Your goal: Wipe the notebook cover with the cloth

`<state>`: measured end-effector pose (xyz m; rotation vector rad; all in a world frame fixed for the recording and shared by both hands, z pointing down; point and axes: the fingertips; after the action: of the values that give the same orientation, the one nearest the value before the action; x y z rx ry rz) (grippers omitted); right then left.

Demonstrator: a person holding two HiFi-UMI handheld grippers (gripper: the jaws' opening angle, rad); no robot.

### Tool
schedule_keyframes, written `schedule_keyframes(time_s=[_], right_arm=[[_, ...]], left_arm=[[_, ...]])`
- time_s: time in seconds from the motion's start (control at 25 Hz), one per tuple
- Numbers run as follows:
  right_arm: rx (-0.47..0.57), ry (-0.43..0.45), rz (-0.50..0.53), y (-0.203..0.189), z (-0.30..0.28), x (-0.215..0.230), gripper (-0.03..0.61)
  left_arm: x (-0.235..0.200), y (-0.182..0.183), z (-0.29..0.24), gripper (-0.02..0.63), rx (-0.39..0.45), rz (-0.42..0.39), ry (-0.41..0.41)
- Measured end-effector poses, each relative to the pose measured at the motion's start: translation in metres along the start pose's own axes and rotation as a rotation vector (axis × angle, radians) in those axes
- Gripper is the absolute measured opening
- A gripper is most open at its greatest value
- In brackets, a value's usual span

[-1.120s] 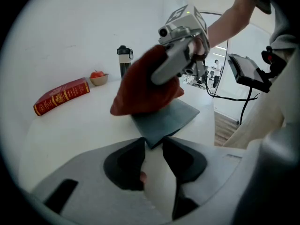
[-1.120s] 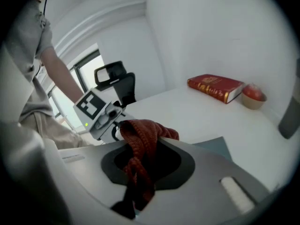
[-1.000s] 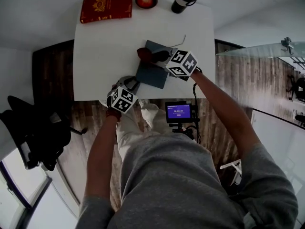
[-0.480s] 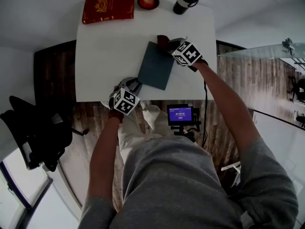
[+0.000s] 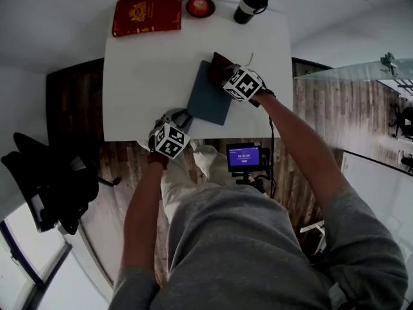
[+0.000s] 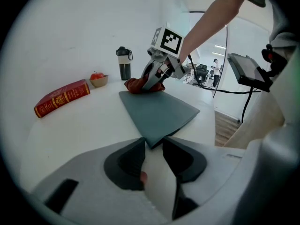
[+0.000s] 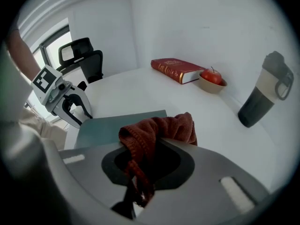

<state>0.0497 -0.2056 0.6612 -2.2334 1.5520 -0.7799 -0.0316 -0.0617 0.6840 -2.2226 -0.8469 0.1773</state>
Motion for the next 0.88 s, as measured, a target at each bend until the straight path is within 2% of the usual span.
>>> schedule_keyframes(time_s=[0.2,0.36,0.64,0.88], right_arm=[[-0.020,0.016,-0.004,-0.003,-0.002,-0.006,0.057],[0.008,0.018,-0.019,-0.003,-0.003,-0.010,0.055],[-0.010,0.052,0.020,-0.007,-0.008,-0.030,0.055],[0.020,0.051,0.015,-0.008,-0.008,-0.039,0.055]], left_arm=[[0.000,0.001,0.000,0.123,0.000,0.001,-0.002],[-0.001,0.000,-0.001,0.123,-0.004,0.005,-0.003],[-0.001,0.001,-0.001,0.123,-0.003,0.009,-0.004],[-0.001,0.001,0.000,0.123,-0.005,0.012,-0.005]])
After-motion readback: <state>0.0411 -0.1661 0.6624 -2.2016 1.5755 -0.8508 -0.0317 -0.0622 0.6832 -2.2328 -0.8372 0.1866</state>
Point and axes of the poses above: the fingertips, and each gripper's own axes: z backward along the fingers, x to its right, y out of its top, and after that the axes turned 14 degrees about y, right-handed
